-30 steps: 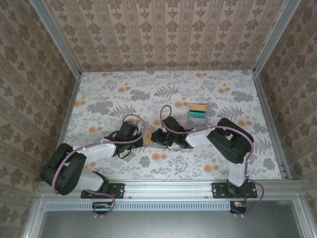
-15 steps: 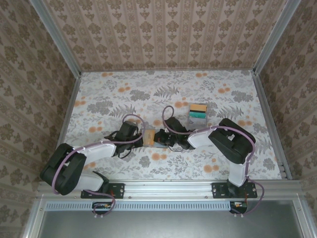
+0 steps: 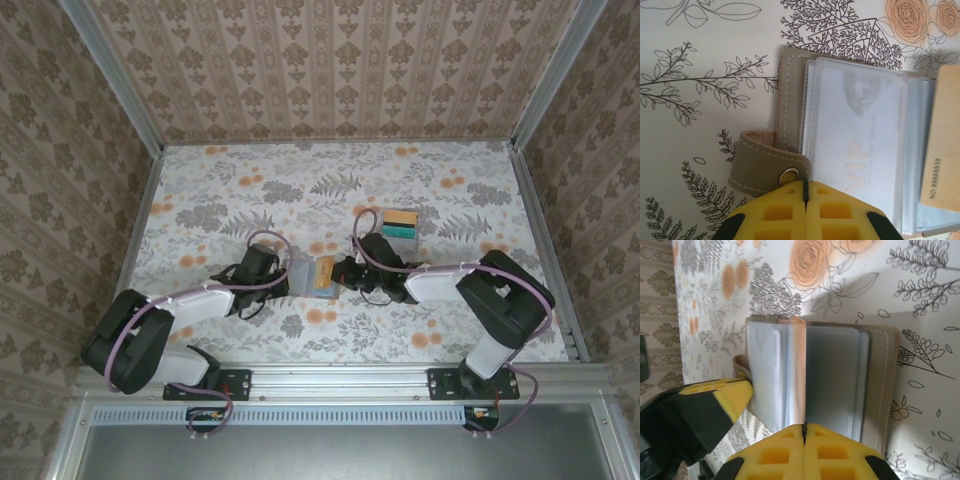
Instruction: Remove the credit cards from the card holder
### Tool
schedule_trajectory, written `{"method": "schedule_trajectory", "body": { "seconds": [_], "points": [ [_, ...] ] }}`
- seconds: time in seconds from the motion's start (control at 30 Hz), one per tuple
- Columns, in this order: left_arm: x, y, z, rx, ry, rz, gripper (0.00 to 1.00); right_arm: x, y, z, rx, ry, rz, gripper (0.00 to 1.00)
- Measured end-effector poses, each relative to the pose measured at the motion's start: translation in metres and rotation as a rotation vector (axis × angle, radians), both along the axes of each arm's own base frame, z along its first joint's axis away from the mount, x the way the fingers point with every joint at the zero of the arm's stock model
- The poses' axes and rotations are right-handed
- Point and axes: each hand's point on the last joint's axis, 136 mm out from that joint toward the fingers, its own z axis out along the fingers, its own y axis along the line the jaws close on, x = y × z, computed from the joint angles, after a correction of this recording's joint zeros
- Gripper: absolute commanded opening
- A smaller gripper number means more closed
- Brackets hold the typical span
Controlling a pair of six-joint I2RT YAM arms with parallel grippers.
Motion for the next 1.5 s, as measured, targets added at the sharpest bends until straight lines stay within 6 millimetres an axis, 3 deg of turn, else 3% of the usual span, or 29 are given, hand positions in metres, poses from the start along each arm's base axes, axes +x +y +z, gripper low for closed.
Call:
{"method": "schedule_trajectory", "body": {
  "seconds": [0.2,0.27,0.33,0.43,0.47,0.6,0.67,1.0,1.17,1.3,1.5],
  "points": [
    [-0.007,0.004,0.002,0.011,0.014,-0.006,0.00,-0.008,-0.009,0.033,-0.032,-0.074,0.051,0.00],
    [-0.008,0.004,0.006,0.008,0.010,-0.013,0.06,-0.010,-0.012,0.046,-0.069,-0.102,0.079,0.00],
    [-0.009,0.004,0.014,-0.001,-0.007,-0.025,0.19,-0.009,-0.017,0.066,-0.113,-0.152,0.102,0.00],
    [-0.008,0.001,0.031,-0.032,-0.059,-0.047,0.26,-0.006,-0.026,0.104,-0.189,-0.263,0.133,0.00],
    [-0.007,0.000,0.036,-0.042,-0.078,-0.052,0.32,-0.005,-0.029,0.116,-0.214,-0.302,0.140,0.00],
    [-0.008,-0.002,0.056,-0.085,-0.154,-0.082,0.76,-0.001,-0.045,0.154,-0.345,-0.439,0.179,0.00],
    [-0.011,-0.002,0.060,-0.103,-0.173,-0.088,0.88,0.001,-0.053,0.161,-0.425,-0.488,0.206,0.00],
    [-0.021,-0.001,0.093,-0.192,-0.280,-0.111,1.00,0.016,-0.095,0.161,-0.911,-0.735,0.446,0.00],
    [-0.025,0.002,0.107,-0.223,-0.329,-0.108,1.00,0.033,-0.115,0.145,-1.140,-0.776,0.598,0.00],
    [-0.027,0.002,0.107,-0.222,-0.325,-0.114,1.00,0.049,-0.136,0.128,-1.270,-0.755,0.700,0.00],
    [-0.028,0.002,0.105,-0.220,-0.321,-0.116,1.00,0.062,-0.152,0.126,-1.351,-0.781,0.777,0.00]
  ]
}}
